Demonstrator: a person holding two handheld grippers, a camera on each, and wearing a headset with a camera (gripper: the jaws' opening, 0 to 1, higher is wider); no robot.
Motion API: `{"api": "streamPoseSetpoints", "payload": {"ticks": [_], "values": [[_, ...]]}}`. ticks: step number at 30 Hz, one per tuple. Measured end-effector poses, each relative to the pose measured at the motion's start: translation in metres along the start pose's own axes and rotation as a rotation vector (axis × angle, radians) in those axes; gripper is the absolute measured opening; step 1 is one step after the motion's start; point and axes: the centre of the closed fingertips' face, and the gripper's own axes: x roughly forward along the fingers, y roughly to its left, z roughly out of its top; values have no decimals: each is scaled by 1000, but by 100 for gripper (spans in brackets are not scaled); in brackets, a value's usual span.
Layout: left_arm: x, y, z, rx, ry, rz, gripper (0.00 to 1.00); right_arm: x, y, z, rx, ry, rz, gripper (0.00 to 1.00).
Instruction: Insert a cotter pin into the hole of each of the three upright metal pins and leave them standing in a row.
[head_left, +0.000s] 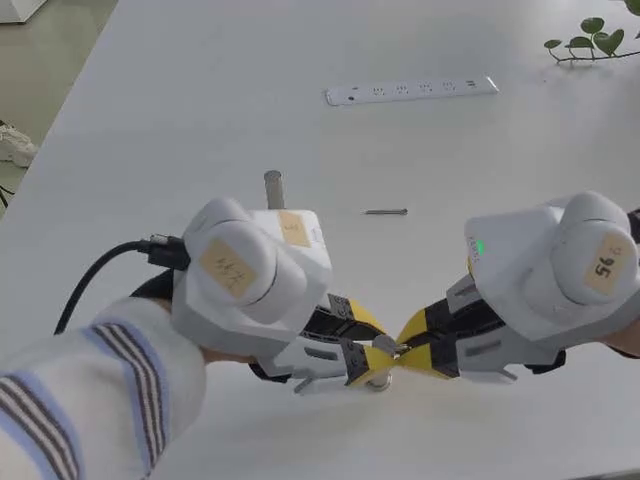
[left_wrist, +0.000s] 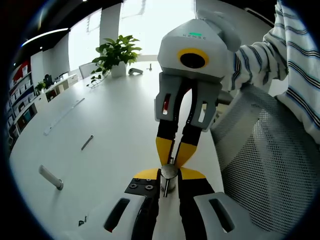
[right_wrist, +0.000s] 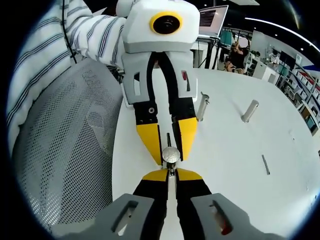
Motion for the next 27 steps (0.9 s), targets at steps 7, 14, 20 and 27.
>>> {"api": "streamPoseSetpoints", "payload": {"ticks": [7, 14, 20, 27], "values": [[-5, -2, 3, 36, -24, 10, 15, -2, 1, 2, 29, -26, -6, 10], [-15, 1, 1, 7, -45, 27, 30, -3, 3, 3, 41, -38, -22, 16], [-27, -7, 8, -54, -109, 4, 45, -1, 8, 8, 50, -59, -16, 24], [-43, -10, 12, -187, -204, 22, 62, 6, 11, 6, 75, -71, -7, 25]]}}
